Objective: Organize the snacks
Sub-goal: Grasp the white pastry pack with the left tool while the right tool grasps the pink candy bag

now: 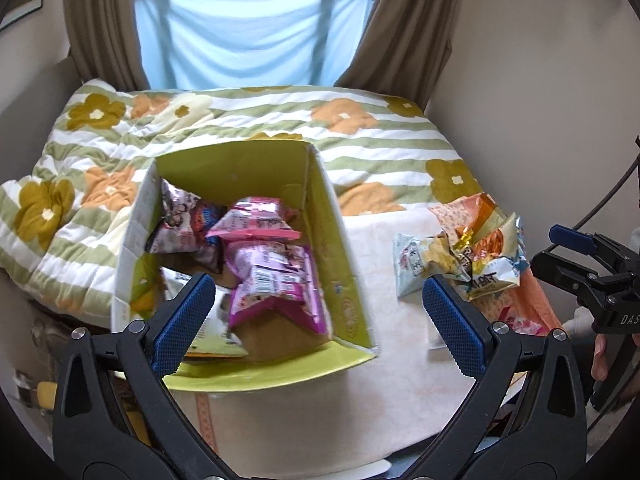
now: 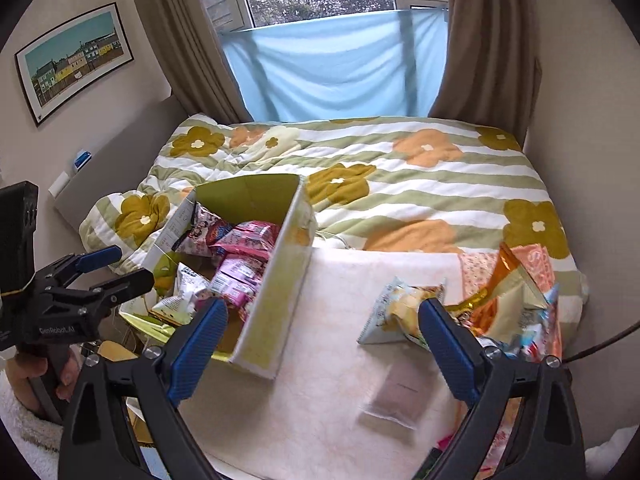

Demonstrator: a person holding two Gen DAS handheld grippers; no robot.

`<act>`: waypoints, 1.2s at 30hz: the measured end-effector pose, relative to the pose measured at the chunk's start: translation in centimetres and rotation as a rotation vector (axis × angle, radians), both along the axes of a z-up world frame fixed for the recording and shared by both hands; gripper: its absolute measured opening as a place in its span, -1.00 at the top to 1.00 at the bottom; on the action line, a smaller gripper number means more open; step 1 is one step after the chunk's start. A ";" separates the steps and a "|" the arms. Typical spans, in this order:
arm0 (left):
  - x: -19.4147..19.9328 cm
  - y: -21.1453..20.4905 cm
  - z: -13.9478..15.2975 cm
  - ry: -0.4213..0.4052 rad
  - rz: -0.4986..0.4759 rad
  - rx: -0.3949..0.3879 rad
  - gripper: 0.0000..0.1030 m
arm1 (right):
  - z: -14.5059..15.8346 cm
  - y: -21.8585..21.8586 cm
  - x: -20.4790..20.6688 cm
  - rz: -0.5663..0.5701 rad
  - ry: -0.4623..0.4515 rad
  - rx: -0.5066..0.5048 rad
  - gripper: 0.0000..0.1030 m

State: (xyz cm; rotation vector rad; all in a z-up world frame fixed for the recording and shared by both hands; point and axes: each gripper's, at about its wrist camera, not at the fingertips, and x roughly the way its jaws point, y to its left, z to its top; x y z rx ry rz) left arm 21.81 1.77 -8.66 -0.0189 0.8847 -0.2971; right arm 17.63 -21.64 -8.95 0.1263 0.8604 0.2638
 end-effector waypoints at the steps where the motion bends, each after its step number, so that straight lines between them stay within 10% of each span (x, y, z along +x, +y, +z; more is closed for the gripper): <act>1: -0.3 -1.2 -0.3 0.008 -0.009 -0.002 -0.99 | -0.2 -1.2 -0.6 -0.002 0.010 -0.008 -0.85; 16: -4.7 -17.1 -6.4 0.135 -0.028 0.013 -0.99 | -7.0 -15.1 -7.1 0.030 0.150 -0.089 -0.85; 36: -0.8 -22.9 -18.5 0.325 -0.127 0.087 -0.98 | -17.5 -15.3 -7.0 0.192 0.264 -0.179 -0.85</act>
